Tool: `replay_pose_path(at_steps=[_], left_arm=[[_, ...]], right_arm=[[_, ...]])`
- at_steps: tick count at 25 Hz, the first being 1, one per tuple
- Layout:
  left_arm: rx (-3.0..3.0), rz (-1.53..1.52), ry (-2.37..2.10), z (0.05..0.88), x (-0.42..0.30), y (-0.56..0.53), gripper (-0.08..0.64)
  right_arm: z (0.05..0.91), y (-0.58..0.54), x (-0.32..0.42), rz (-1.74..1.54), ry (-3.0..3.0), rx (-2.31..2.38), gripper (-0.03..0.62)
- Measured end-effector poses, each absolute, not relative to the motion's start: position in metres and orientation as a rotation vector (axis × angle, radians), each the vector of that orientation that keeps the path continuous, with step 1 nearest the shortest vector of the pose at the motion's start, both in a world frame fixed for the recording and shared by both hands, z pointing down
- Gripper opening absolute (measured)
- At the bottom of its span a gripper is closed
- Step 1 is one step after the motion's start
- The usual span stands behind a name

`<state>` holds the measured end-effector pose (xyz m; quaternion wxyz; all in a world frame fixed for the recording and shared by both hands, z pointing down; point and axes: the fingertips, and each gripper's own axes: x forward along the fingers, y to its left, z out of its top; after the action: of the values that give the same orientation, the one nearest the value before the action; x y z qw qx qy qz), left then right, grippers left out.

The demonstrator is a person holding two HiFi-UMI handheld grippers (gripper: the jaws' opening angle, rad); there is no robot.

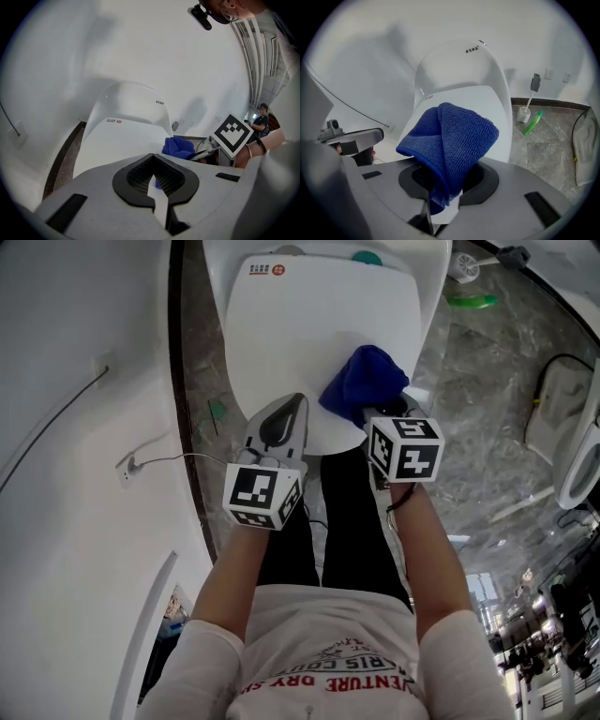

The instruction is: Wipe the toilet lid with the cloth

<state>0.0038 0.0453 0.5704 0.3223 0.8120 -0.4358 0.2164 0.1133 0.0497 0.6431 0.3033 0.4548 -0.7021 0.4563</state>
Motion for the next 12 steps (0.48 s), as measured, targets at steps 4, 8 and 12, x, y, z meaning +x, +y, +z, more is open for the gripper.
replay_pose_path(at_steps=[4,8,12], left_arm=[[2.128,0.569,-1.141,0.574,0.028,0.056,0.006],[2.135,0.578,-1.13,0.574,0.052,0.066,0.006],[2.154,0.592,-1.104,0.569,0.066,0.077,0.006]], right_arm=[[0.648,0.062,0.147,1.2,-1.834,1.22,0.087],[0.657,0.074,0.181,1.199,-1.785,1.238,0.087],[0.665,0.087,0.21,1.206,-1.7,1.282,0.087]])
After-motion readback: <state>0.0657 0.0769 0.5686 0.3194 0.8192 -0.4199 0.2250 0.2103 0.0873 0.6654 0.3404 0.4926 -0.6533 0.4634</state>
